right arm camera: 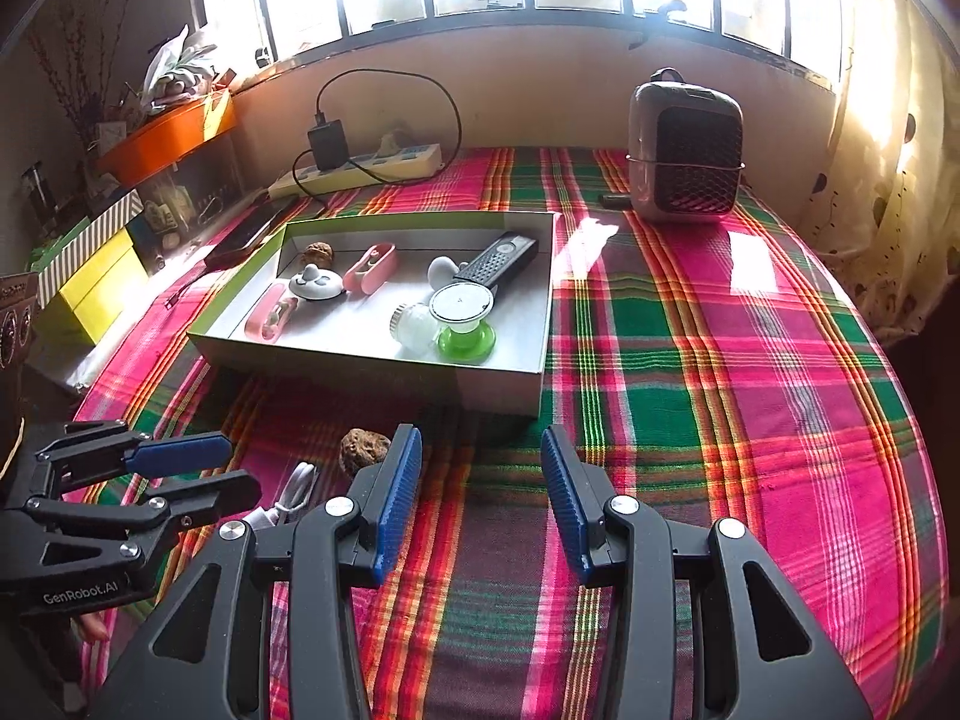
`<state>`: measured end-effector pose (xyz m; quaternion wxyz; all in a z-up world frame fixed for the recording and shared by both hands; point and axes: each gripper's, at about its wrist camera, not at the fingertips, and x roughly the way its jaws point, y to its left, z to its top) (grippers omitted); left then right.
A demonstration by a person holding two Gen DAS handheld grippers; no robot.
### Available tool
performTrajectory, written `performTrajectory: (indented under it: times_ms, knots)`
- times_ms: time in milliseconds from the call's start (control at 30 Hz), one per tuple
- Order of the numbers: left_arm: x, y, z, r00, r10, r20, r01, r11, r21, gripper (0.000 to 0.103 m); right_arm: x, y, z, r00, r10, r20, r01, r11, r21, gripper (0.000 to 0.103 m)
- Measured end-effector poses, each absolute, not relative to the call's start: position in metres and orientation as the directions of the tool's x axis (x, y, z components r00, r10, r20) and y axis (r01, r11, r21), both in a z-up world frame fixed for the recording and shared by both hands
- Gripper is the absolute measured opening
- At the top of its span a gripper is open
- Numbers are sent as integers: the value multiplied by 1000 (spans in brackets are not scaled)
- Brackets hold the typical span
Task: Organize objects
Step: 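Move both grippers back from the tray toward the walnut and white cable, then grasp the walnut with the right gripper while the left grasps the white USB cable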
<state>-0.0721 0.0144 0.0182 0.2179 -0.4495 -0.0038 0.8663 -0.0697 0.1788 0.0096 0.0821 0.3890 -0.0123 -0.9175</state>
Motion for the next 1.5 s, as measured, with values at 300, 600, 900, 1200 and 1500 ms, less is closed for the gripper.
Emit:
performTrajectory:
  times_ms: [300, 600, 900, 1200, 1500]
  knots:
    - [-63, 26, 6, -477, 358, -803, -371, -910, -185, 33, -62, 184, 6, -680, -167, -714, 141, -985, 96, 43]
    - [-60, 30, 6, -496, 337, -801, -371, -916, -156, 33, -61, 182, 4, -672, -175, -719, 154, -983, 95, 43]
    - [-61, 24, 5, -517, 306, -799, -336, -931, -139, 15, -59, 177, 1, -662, -183, -727, 172, -981, 90, 43]
    - [-61, 10, 4, -533, 305, -789, -297, -941, -163, 14, -62, 169, -1, -647, -201, -736, 196, -976, 94, 43]
    - [-67, -19, 3, -553, 277, -786, -219, -958, -183, 14, -71, 147, -6, -621, -247, -744, 253, -961, 108, 43]
